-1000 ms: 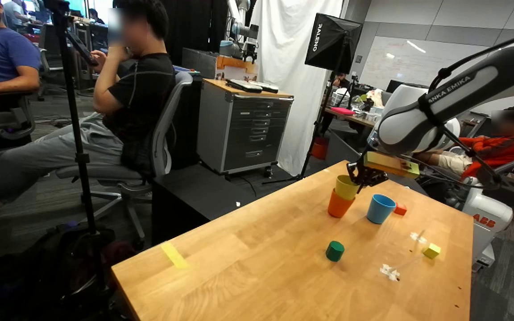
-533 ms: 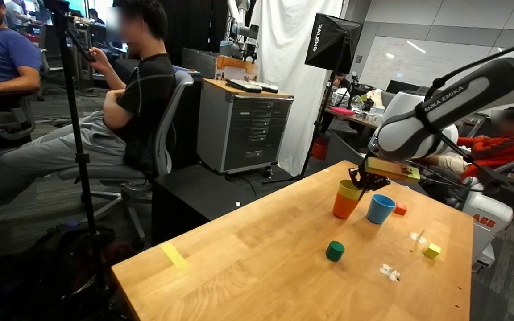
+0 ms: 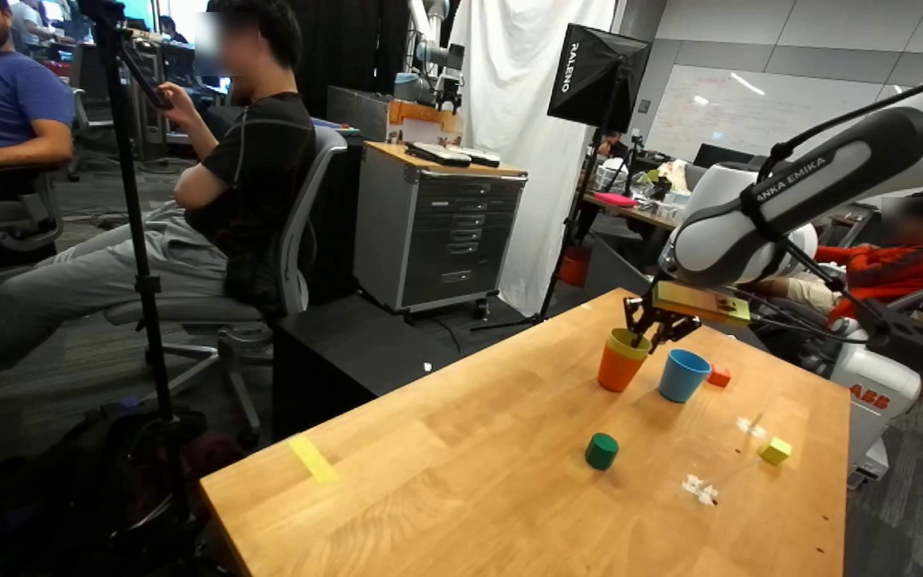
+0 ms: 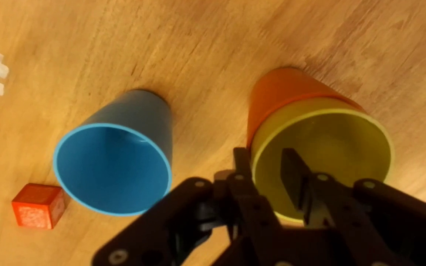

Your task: Stack the cups

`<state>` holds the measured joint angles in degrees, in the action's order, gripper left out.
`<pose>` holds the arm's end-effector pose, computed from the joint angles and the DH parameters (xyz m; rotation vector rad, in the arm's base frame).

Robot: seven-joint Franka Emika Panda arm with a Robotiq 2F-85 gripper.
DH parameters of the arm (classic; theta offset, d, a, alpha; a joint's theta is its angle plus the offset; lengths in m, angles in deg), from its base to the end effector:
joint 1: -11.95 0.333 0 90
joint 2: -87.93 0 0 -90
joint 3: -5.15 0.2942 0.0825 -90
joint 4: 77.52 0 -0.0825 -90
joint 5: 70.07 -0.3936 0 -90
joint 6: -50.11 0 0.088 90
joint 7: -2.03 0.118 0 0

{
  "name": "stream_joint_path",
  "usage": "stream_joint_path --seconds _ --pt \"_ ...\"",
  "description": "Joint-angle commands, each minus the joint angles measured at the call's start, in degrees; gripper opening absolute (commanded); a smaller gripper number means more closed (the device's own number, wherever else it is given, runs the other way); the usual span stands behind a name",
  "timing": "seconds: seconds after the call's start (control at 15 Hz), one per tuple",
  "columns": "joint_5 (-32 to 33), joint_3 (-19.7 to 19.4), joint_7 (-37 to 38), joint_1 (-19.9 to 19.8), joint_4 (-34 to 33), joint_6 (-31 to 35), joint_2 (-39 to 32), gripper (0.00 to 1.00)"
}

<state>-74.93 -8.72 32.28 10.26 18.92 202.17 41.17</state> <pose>0.6600 -0.1724 0.1193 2.8006 -1.1538 0.2948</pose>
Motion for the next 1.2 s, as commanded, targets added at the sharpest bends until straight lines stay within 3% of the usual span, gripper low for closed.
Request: stream_joint_path --seconds 0.0,0.33,1.13 --pt "-0.67 -0.28 -0.25 0.28 -2.54 -1.41 -1.12 0.63" --pt "-0.78 0.0 -0.31 0.74 -1.79 -0.98 0.0 0.99" --pt "-0.09 -0.76 -0.06 3.42 7.44 4.08 12.38 1.0"
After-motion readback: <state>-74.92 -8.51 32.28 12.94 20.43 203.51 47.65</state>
